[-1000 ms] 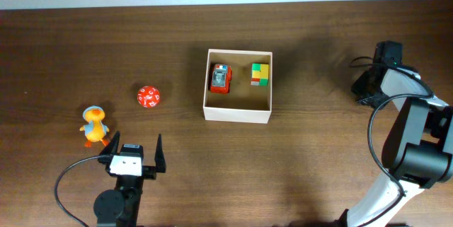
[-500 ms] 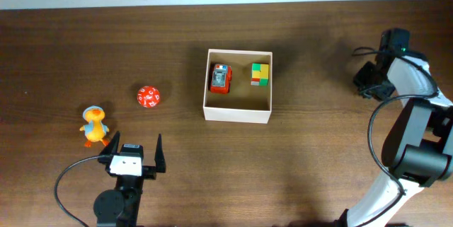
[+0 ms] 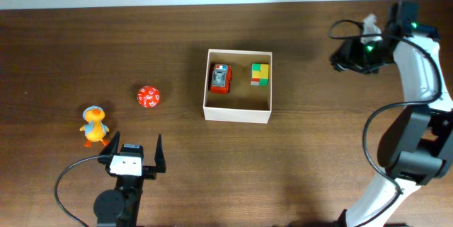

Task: Pack container
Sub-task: 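Carry the black object left and lower it into the box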

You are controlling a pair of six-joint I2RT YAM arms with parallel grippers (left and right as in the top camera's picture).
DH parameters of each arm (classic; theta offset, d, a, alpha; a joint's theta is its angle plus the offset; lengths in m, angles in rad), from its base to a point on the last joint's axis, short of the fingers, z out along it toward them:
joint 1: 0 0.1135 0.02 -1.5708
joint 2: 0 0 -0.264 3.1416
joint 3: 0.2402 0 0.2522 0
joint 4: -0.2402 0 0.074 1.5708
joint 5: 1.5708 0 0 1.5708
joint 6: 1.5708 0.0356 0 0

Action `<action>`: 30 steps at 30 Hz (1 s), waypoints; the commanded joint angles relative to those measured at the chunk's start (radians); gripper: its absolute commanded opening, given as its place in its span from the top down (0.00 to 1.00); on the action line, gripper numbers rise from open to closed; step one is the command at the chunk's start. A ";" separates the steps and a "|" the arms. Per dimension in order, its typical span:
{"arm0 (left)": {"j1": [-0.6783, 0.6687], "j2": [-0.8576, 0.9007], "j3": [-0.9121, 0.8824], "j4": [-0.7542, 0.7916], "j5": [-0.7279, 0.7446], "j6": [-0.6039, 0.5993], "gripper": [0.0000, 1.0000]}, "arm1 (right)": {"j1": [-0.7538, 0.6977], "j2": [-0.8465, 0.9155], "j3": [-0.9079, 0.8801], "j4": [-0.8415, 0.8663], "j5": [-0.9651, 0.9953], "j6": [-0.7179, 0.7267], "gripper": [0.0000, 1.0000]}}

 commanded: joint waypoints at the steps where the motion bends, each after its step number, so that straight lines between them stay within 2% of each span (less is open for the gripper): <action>1: -0.002 -0.008 -0.006 -0.001 0.000 0.020 0.01 | 0.089 0.006 0.082 -0.035 -0.137 -0.106 0.53; 11: -0.002 -0.008 -0.006 -0.001 0.000 0.020 0.01 | 0.336 0.006 0.146 -0.025 -0.113 -0.101 0.53; 24: -0.002 -0.008 -0.006 -0.001 0.000 0.020 0.01 | 0.609 0.016 0.146 0.063 0.380 0.009 0.54; 30: -0.002 -0.008 -0.006 -0.001 0.000 0.020 0.01 | 0.676 0.054 0.138 0.089 0.492 0.035 0.53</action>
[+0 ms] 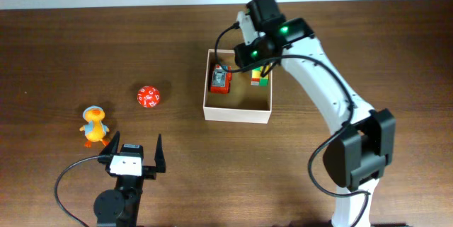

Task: Pack container
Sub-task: 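Carry the black object left and lower it into the box, then release the black object and retract the right gripper to the right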

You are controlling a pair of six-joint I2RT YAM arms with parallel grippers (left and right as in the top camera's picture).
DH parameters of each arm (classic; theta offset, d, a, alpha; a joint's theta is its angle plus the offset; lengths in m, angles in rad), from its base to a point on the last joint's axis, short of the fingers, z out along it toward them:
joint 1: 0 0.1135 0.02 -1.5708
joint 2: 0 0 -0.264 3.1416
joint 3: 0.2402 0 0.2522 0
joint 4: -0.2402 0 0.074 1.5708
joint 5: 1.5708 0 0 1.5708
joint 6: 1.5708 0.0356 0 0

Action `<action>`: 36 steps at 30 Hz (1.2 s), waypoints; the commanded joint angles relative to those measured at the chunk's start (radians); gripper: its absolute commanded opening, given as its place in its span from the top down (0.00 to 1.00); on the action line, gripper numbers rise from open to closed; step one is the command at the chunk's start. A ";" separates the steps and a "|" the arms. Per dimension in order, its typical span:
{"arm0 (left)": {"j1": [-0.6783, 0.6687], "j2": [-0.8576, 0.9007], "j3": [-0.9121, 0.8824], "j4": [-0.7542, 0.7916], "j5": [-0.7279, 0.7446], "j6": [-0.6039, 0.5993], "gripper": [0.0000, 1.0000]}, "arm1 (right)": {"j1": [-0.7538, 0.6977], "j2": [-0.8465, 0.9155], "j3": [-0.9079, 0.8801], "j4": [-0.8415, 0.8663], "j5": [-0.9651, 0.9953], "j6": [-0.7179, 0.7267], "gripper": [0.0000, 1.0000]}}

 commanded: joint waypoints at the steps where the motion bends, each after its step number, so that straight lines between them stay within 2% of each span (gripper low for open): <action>1: -0.002 -0.008 -0.006 -0.001 0.000 0.020 0.01 | 0.028 0.053 0.016 0.004 0.124 0.032 0.53; 10: -0.002 -0.008 -0.006 -0.001 0.000 0.020 0.01 | 0.041 0.147 0.016 0.012 0.119 0.053 0.54; 36: -0.002 -0.008 -0.006 -0.001 0.000 0.020 0.01 | 0.040 0.175 0.008 0.085 0.108 0.054 0.54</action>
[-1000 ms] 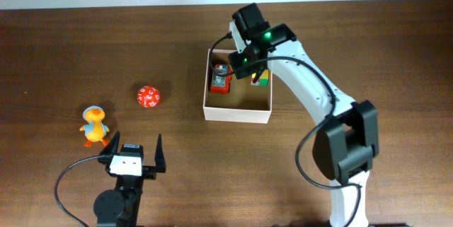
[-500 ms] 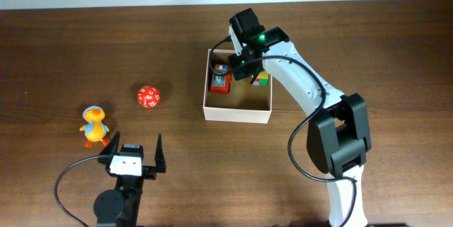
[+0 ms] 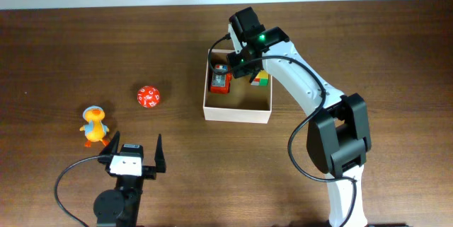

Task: Pack container
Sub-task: 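Release the black object and retract the right gripper to the right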

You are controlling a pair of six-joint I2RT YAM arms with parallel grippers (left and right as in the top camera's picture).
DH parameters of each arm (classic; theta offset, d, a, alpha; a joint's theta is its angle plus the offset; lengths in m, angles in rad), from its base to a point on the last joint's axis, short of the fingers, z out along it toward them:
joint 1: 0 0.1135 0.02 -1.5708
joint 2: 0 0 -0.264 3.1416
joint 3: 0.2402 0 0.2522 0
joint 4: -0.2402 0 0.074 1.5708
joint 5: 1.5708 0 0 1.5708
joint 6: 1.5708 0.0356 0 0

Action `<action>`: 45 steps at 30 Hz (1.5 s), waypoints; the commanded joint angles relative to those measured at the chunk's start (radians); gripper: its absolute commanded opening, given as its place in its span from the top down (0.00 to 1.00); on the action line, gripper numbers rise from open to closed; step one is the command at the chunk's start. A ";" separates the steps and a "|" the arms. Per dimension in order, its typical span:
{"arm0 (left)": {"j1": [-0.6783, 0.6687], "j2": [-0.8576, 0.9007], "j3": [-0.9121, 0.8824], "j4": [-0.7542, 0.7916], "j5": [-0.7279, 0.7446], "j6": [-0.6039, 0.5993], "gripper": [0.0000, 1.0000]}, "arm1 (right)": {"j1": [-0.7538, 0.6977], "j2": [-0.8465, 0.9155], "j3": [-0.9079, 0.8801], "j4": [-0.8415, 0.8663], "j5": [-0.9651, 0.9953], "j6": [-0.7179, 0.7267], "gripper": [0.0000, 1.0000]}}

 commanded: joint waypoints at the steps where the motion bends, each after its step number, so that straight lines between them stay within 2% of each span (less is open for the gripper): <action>1: -0.002 -0.008 -0.006 -0.001 0.000 0.020 0.01 | 0.005 0.035 0.008 0.005 0.007 0.009 0.54; 13: -0.002 -0.008 -0.006 -0.001 0.000 0.020 0.01 | 0.005 0.061 0.008 0.008 0.005 0.016 0.54; 14: -0.002 -0.008 -0.006 -0.001 0.000 0.020 0.01 | 0.005 0.061 0.008 0.007 0.005 0.016 0.53; 16: -0.002 -0.008 -0.006 -0.001 0.000 0.020 0.01 | 0.005 0.062 0.008 0.007 0.005 0.015 0.41; 18: -0.002 -0.008 -0.006 -0.001 0.000 0.020 0.01 | 0.005 0.062 0.008 0.007 0.005 0.015 0.37; 28: -0.002 -0.008 -0.006 -0.001 0.000 0.020 0.01 | 0.005 0.061 0.012 0.003 0.005 0.016 0.35; 32: -0.002 -0.008 -0.006 -0.001 0.000 0.020 0.01 | 0.005 0.047 0.055 -0.050 0.005 0.015 0.36; 36: -0.002 -0.008 -0.006 -0.001 0.000 0.020 0.01 | 0.005 0.013 0.151 -0.151 0.005 0.016 0.35; 41: -0.002 -0.008 -0.006 -0.001 0.000 0.020 0.01 | -0.010 0.002 0.433 -0.387 0.010 0.037 0.34; 45: -0.002 -0.008 -0.006 -0.001 0.000 0.020 0.01 | -0.052 0.002 0.615 -0.538 0.106 0.132 0.34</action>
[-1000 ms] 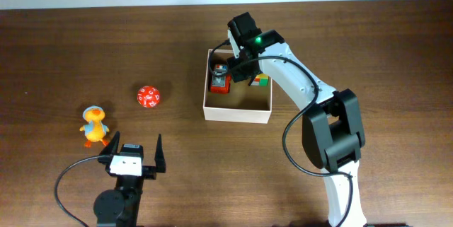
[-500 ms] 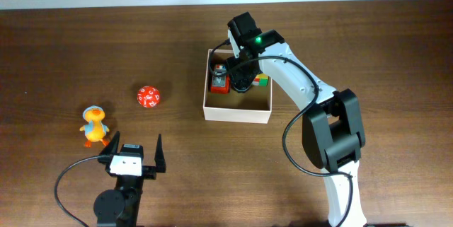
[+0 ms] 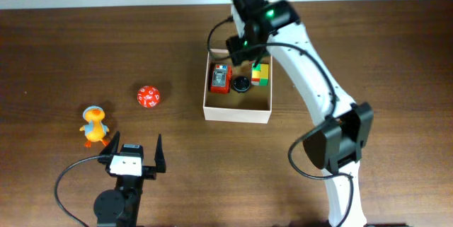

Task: Pack container
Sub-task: 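Release the black object and retract the right gripper to the right, then move the left gripper down over the yellow rubber duck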

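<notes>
The white open box (image 3: 237,117) sits mid-table. Inside it are a red toy car (image 3: 221,78) on the left, a multicoloured block (image 3: 260,73) on the right and a small black round piece (image 3: 241,84) between them. My right gripper (image 3: 245,51) hangs over the box's far edge, above the black piece and apart from it, seemingly open and holding nothing. A red die (image 3: 149,97) and an orange duck (image 3: 94,126) lie on the table left of the box. My left gripper (image 3: 134,151) rests near the front edge, open, just right of the duck.
The right arm (image 3: 318,85) reaches from the front right across the table to the box. The table is dark wood (image 3: 85,50), and its far edge meets a white wall.
My right gripper was low inside the box between the car and the block. It now stands higher, over the far edge, and a black round piece lies where it was.
The right arm was first at the table's far right, with only the car and block in the box. Then it was over the box, then low inside it. Now it is raised and a black piece lies in the box. The left arm, die and duck stayed put.
</notes>
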You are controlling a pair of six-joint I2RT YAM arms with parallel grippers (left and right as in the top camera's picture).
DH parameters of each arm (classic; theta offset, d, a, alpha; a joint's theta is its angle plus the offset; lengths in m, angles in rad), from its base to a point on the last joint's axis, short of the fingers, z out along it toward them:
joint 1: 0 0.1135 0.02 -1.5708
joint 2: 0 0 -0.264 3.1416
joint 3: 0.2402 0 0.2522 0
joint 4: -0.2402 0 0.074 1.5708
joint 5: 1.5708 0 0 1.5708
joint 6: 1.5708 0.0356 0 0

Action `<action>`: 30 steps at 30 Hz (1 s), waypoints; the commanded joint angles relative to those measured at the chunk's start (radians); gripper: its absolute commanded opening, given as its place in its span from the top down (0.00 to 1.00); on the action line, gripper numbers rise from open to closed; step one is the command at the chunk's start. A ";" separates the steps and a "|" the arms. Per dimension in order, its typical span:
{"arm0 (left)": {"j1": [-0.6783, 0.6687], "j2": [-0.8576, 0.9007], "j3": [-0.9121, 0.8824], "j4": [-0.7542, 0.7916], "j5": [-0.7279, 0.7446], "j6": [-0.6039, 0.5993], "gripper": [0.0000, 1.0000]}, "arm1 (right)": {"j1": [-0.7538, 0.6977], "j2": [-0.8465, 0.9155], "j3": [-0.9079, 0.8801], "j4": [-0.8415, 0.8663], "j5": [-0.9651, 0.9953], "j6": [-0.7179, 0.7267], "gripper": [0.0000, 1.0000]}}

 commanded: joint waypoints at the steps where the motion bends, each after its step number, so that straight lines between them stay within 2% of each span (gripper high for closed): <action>1: -0.002 -0.008 -0.006 -0.001 0.000 0.020 0.01 | -0.059 -0.044 0.180 -0.113 0.119 0.103 0.34; 7: -0.002 -0.008 -0.006 -0.001 0.000 0.020 0.01 | -0.215 -0.044 0.349 -0.294 0.227 0.293 0.28; 9: -0.002 -0.008 -0.006 -0.001 0.000 0.020 0.01 | -0.295 -0.044 0.368 -0.347 0.252 0.354 0.24; 11: -0.002 -0.008 -0.006 -0.001 0.000 0.020 0.01 | -0.357 -0.044 0.363 -0.358 0.246 0.365 0.10; 18: -0.002 -0.008 -0.006 -0.001 0.000 0.020 0.01 | -0.526 -0.044 0.350 -0.358 0.185 0.366 0.00; 30: -0.002 -0.008 -0.006 -0.001 -0.003 0.020 0.01 | -0.609 -0.043 0.350 -0.358 0.186 0.365 0.01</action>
